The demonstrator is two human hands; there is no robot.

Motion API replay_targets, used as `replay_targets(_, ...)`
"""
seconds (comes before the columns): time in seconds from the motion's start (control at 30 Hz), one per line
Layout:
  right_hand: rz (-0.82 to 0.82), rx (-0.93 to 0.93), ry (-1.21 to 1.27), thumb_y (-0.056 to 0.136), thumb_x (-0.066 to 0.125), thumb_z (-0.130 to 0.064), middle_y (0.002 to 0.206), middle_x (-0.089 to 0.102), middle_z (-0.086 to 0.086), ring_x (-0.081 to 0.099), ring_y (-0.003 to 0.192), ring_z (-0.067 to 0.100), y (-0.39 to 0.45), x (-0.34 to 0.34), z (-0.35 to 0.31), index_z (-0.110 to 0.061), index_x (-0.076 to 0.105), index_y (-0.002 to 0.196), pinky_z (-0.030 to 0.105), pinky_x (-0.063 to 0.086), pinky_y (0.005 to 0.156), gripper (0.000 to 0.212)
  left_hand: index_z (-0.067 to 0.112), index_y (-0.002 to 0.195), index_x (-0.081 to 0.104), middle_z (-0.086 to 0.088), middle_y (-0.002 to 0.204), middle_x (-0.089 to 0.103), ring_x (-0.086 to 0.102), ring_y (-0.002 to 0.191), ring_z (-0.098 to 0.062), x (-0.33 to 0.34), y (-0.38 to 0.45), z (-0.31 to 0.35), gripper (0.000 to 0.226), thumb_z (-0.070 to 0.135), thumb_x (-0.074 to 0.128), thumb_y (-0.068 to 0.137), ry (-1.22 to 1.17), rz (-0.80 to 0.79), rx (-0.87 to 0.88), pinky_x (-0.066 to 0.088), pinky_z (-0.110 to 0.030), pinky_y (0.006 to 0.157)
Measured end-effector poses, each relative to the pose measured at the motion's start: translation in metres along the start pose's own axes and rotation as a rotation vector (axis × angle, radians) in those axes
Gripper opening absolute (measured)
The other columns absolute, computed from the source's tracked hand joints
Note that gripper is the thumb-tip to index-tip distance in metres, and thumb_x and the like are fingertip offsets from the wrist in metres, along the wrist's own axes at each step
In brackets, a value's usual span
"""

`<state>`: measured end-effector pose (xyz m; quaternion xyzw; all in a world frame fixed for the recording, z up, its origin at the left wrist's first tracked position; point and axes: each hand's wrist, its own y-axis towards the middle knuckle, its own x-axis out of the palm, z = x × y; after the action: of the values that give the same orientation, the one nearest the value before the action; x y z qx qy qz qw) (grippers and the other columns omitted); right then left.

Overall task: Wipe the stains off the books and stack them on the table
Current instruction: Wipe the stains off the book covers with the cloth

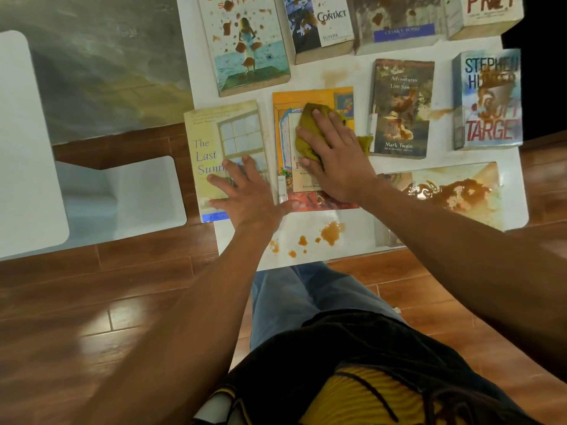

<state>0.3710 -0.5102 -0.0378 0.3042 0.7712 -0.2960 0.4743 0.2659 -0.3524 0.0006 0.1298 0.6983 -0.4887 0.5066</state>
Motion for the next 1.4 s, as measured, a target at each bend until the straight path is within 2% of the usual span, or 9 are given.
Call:
replay_targets(0.37, -0.049, -0.011, 0.032, 0.103, 0.029, -0.050, 0.167, 0.008, 0.004, 0.001, 0.154, 0.029, -0.036, 0.011, -0.008, -0.031, 0.029, 0.156, 0.050, 0.009, 0.121, 0.056, 0.013, 0.155, -0.002, -0.021, 0.163, -0.003, 0.003, 0.147, -0.055, -0.001, -0.001, 0.002, 0.131, 0.083, 0.065, 0.068, 0.014, 0.015, -0.009, 0.028, -0.072, 0.108)
replay_targets(0.7, -0.054, -0.018, 0.031, 0.102, 0.025, -0.053, 0.167, 0.012, 0.005, 0.003, 0.154, 0.031, -0.057, 0.018, -0.017, -0.029, 0.031, 0.156, 0.052, 0.009, 0.122, 0.059, 0.013, 0.156, -0.006, -0.020, 0.164, -0.007, -0.001, 0.148, -0.054, 0.001, -0.001, 0.000, 0.134, 0.084, 0.064, 0.067, 0.008, -0.004, -0.013, 0.026, -0.072, 0.109)
replay_targets(0.8, -0.050, -0.012, 0.029, 0.102, 0.026, -0.053, 0.167, 0.013, 0.005, 0.004, 0.154, 0.030, -0.065, 0.019, -0.021, -0.028, 0.032, 0.155, 0.048, 0.007, 0.121, 0.059, 0.013, 0.157, -0.006, -0.020, 0.165, -0.007, -0.002, 0.148, -0.054, 0.001, -0.001, 0.001, 0.135, 0.085, 0.064, 0.066, 0.002, -0.006, -0.011, 0.025, -0.072, 0.109)
replay_targets(1.0, -0.088, 0.037, -0.013, 0.101, 0.013, -0.055, 0.168, 0.001, -0.002, -0.005, 0.154, 0.023, -0.073, 0.015, -0.026, -0.033, 0.017, 0.159, 0.041, 0.000, 0.121, 0.062, 0.014, 0.157, -0.003, -0.019, 0.165, -0.005, 0.000, 0.148, -0.053, 0.001, -0.003, 0.000, 0.133, 0.085, 0.064, 0.066, 0.003, 0.005, -0.008, 0.026, -0.071, 0.110)
replay_targets(1.2, -0.024, 0.127, -0.011, 0.106, 0.031, -0.044, 0.168, 0.004, 0.000, 0.000, 0.154, 0.026, -0.051, 0.012, -0.022, -0.033, 0.016, 0.159, 0.043, 0.006, 0.123, 0.056, 0.015, 0.156, 0.001, -0.019, 0.163, 0.000, 0.004, 0.148, -0.052, -0.001, -0.003, 0.003, 0.128, 0.082, 0.066, 0.068, 0.020, 0.034, -0.005, 0.030, -0.069, 0.109)
replay_targets(1.4, -0.010, 0.144, -0.019, 0.106, 0.030, -0.045, 0.168, 0.002, 0.002, -0.001, 0.154, 0.027, -0.011, -0.001, -0.013, -0.031, 0.014, 0.159, 0.047, 0.008, 0.123, 0.057, 0.015, 0.155, 0.000, -0.019, 0.163, 0.001, 0.004, 0.148, -0.053, 0.003, -0.004, -0.001, 0.127, 0.082, 0.065, 0.070, 0.019, 0.042, 0.000, 0.029, -0.070, 0.109)
